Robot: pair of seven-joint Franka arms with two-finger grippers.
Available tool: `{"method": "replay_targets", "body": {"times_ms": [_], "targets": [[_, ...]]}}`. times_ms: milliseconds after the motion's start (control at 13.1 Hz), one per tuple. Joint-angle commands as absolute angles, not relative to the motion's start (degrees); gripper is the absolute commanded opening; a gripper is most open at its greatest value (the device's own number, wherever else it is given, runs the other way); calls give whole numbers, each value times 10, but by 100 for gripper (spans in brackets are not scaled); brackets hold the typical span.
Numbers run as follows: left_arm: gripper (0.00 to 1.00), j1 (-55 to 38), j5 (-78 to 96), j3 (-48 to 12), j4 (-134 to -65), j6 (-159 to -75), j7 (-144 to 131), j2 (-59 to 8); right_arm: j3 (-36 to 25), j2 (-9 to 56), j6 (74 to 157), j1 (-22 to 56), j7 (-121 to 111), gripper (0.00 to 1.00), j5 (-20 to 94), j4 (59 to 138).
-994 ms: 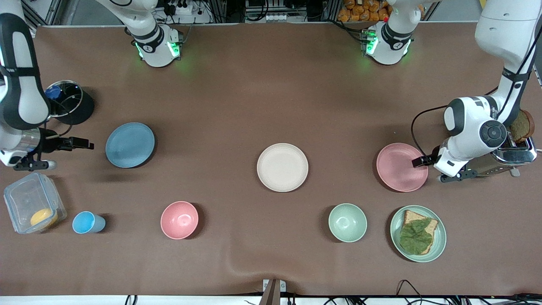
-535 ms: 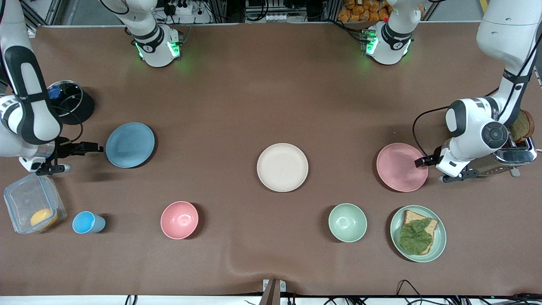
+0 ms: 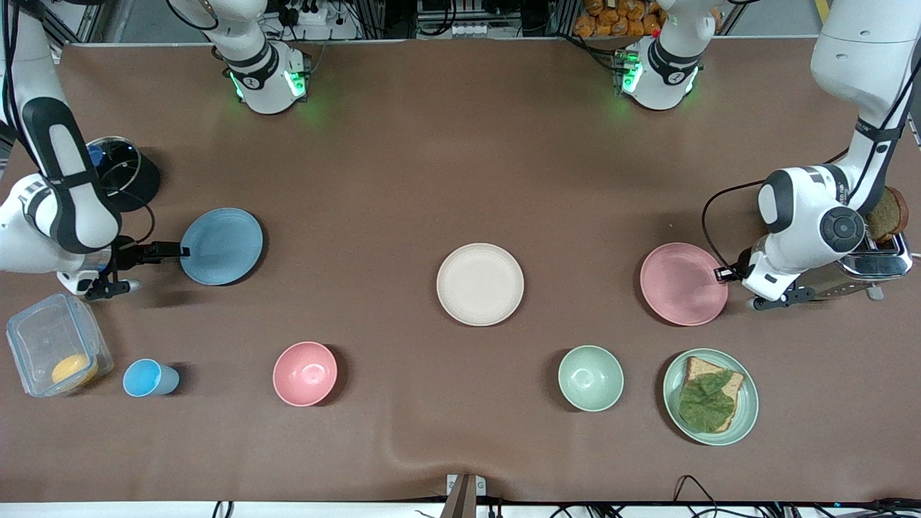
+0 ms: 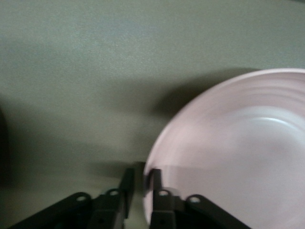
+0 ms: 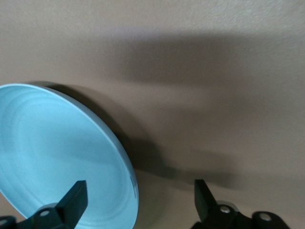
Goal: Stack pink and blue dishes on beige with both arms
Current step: 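Grasp the pink plate with the left gripper while the right gripper grasps the blue plate, then carry the pink plate onto the beige plate while the right gripper lifts the blue plate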
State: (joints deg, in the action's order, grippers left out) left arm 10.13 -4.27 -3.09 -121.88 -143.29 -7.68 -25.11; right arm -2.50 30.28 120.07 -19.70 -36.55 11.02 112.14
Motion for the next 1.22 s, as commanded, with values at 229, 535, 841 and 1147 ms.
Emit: {"method": "replay_targets", "body": {"times_ms": [229, 535, 841, 1147], "targets": [[0, 132, -47, -40, -1215, -1436, 57, -236, -20, 312, 1180, -189, -378, 23, 123, 1114], [0, 129, -30, -81, -1177, -1351, 49, -173, -20, 317, 1175, -189, -378, 0, 123, 1113], [0, 125, 1, -161, -1058, -1187, -32, -172, -21, 317, 1111, -178, -373, 0, 122, 1068], [0, 106, 0, -268, -1025, -1157, -179, -186, -22, 315, 1043, -176, -370, 0, 121, 1014]]}}
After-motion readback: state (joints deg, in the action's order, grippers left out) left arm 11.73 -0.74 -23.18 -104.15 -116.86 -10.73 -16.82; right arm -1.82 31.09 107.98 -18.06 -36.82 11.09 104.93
